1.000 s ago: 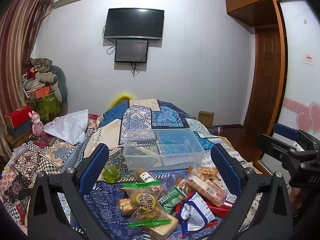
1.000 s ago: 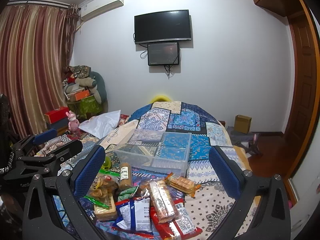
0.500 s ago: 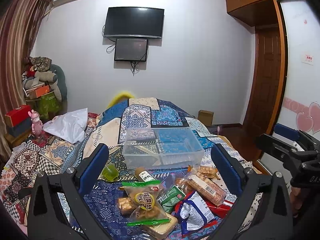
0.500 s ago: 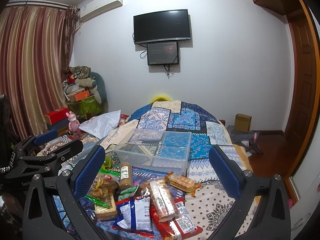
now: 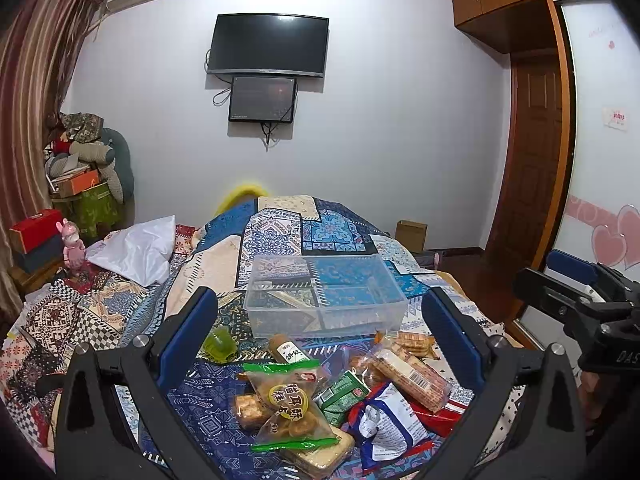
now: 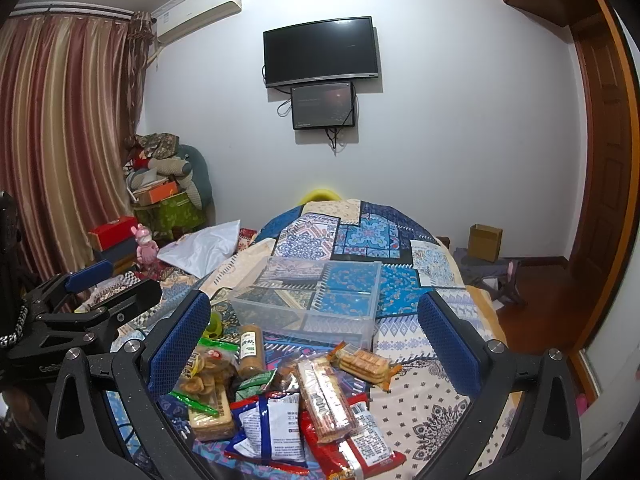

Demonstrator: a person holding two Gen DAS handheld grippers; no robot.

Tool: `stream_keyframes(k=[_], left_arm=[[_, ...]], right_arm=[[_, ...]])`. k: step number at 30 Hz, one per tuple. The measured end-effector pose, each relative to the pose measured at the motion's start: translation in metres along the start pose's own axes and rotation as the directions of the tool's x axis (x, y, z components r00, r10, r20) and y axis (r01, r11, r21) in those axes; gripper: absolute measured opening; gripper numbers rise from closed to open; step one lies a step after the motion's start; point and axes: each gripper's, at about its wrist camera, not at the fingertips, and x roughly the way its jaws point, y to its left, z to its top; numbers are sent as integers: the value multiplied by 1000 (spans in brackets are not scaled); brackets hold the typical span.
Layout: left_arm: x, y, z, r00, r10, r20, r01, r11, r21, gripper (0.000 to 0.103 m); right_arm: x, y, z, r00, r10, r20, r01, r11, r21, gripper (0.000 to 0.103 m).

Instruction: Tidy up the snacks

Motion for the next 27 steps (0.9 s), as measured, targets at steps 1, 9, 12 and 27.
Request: stream_keyframes(k=[1,9,12,27], left_arm=[[0,-1,0,1000,3,1,-3,1000,2,103],[2,-3,-2,1000,5,-5,-5,1000,2,103],[2,-3,-2,1000,5,-5,-5,1000,4,103],[3,-2,-3,1000,6,-7,-6,1000,4,103]], right_arm=[[0,0,0,1000,0,1,0,1000,0,103],[1,0,-2,1000,1,-2,-1,1000,12,103],[1,-1,-2,1000,2,-3,-2,1000,15,103],[6,-4,-5,1000,7,-16,-6,1000,28,103]])
